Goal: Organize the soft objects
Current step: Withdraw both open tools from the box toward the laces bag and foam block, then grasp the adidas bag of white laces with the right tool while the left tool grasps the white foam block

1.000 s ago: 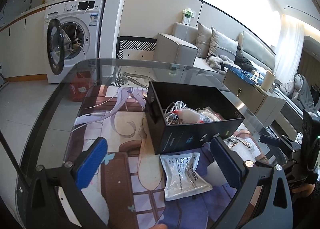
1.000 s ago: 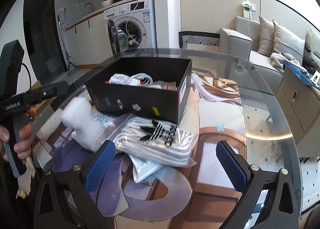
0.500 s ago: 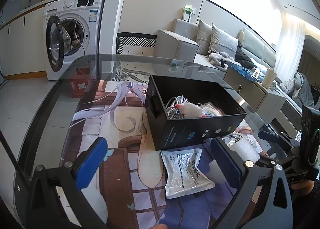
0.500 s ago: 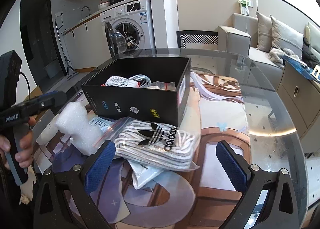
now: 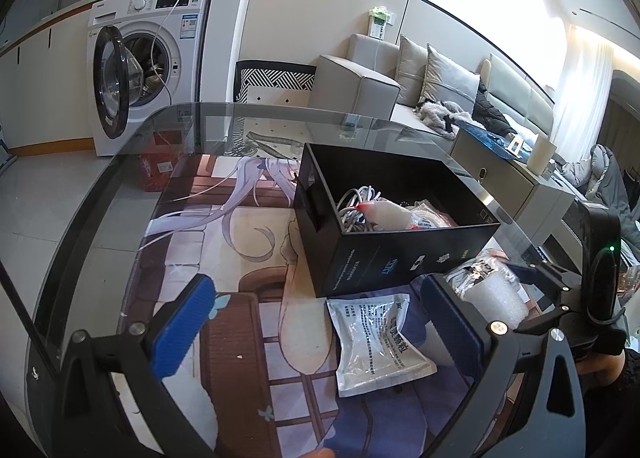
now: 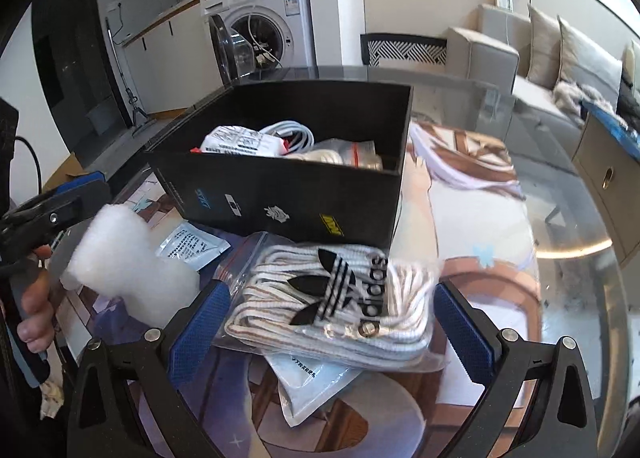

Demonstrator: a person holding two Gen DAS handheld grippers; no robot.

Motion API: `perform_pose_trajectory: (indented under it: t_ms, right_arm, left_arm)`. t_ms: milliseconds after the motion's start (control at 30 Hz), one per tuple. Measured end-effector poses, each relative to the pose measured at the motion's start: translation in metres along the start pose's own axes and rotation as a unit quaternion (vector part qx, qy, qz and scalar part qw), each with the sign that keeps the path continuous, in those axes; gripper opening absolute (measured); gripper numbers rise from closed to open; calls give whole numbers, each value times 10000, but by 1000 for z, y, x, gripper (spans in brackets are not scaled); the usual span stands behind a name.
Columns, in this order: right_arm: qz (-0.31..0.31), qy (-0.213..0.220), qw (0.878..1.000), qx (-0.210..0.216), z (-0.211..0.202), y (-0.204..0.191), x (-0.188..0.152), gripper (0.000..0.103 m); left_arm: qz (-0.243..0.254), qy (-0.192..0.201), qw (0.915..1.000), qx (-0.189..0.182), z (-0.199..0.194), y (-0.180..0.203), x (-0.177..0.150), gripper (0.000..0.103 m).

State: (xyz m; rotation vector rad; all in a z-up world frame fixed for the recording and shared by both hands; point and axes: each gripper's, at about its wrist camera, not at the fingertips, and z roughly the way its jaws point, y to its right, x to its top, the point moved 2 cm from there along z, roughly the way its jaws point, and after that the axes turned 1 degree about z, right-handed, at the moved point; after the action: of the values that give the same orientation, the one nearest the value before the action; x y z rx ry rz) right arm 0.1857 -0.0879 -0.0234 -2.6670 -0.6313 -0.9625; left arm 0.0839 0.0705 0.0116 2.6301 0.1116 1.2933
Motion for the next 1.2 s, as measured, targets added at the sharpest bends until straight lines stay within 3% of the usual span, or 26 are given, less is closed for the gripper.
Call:
perform_pose_trajectory:
  t_ms: [100,367,500,1033,1200]
  right_arm:
    - [128,-99,9998,63,5,4,0,102]
    - [108,195,9998,7,-2,6,2,102]
    - [141,257,9996,34,-5,8,1,94]
    - [-244,112,9996,-86,2,-8,0,100]
    - [-278,272,9992,-71,-4,-7,-4,89]
  left_arm:
    - [-16,-31,10000,-1,3,-3,-1,103]
    - [-22,-69,10000,16,6,-5,-3,103]
    - [-14,-85,10000,12,8,-4,-4,103]
    - [18,-105,9999,-2,9,-2,-6,103]
    - [24,-103,9999,-16,9,-1,-6,103]
